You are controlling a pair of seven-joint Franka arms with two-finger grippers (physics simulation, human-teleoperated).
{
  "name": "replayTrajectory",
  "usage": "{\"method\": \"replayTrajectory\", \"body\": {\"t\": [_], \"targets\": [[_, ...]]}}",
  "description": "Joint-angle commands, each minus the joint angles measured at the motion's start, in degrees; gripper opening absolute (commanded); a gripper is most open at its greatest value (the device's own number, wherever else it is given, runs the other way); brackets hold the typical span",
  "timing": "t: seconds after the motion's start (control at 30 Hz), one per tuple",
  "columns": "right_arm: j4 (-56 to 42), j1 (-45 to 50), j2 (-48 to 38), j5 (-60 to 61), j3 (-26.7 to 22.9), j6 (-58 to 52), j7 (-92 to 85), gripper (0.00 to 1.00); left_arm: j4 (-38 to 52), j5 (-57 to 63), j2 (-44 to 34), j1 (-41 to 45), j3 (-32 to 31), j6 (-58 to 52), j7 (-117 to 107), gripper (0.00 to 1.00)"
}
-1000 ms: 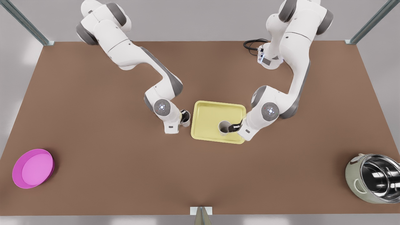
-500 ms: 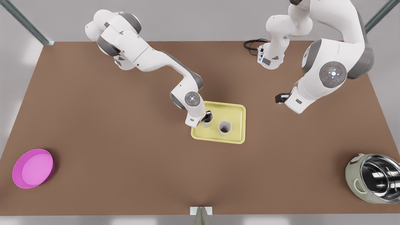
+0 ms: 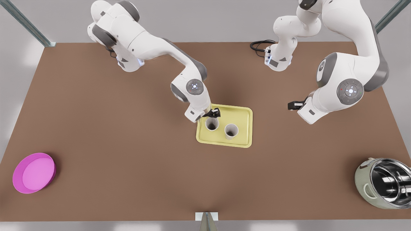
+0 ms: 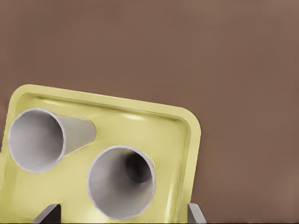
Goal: Use both arms to respectively pick up the white IKEA cups from the middle-left and middle-right positions, then place the white IKEA cups onto the middle-middle tray, ensuring that the cups remain upright and do not tip over
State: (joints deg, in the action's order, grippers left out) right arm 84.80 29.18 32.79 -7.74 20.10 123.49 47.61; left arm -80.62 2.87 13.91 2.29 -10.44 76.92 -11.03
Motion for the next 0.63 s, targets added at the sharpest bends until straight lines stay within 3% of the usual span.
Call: {"method": "replayTrajectory", "body": {"t": [0.0,0.07,0.13,0.2,0.23,0.27,0.37,0.6], "targets": [[0.01,-1.41,-4.92,0.79,0.02,-17.40,2.67,1.00,0.02,0.03,0.24,-0.53,-0.02,0.42,6.55,1.00],[-0.42,-10.62,-6.68,3.17,-0.33,-25.48,-15.79,1.00,0.02,0.03,0.68,-0.53,-0.02,0.69,6.55,1.00],[-1.30,-18.80,-6.60,1.07,-2.43,-27.33,-17.64,1.00,-0.06,0.03,0.86,-0.61,-0.02,1.22,6.55,1.00],[-4.03,-21.89,-8.70,-10.81,-3.57,-31.55,-26.85,1.00,0.02,0.03,1.12,-0.62,-0.02,1.22,6.55,1.00],[-4.12,-21.97,-10.81,-8.88,-6.65,-32.26,-36.69,1.00,0.02,0.03,1.03,-0.62,-0.02,1.04,6.55,1.00],[-3.68,-24.26,-14.06,1.13,-10.33,-32.35,-43.39,1.00,0.02,0.03,1.03,-0.62,-0.02,1.04,6.55,1.00],[1.24,-24.35,-24.61,1.58,-11.23,-34.10,-43.57,1.00,-0.06,0.03,1.03,-0.53,-0.02,1.04,6.55,1.00],[1.16,-24.35,-28.39,1.59,-12.36,-38.15,-44.01,1.00,-0.15,0.03,1.03,-0.62,-0.02,0.51,6.55,1.00]]}}
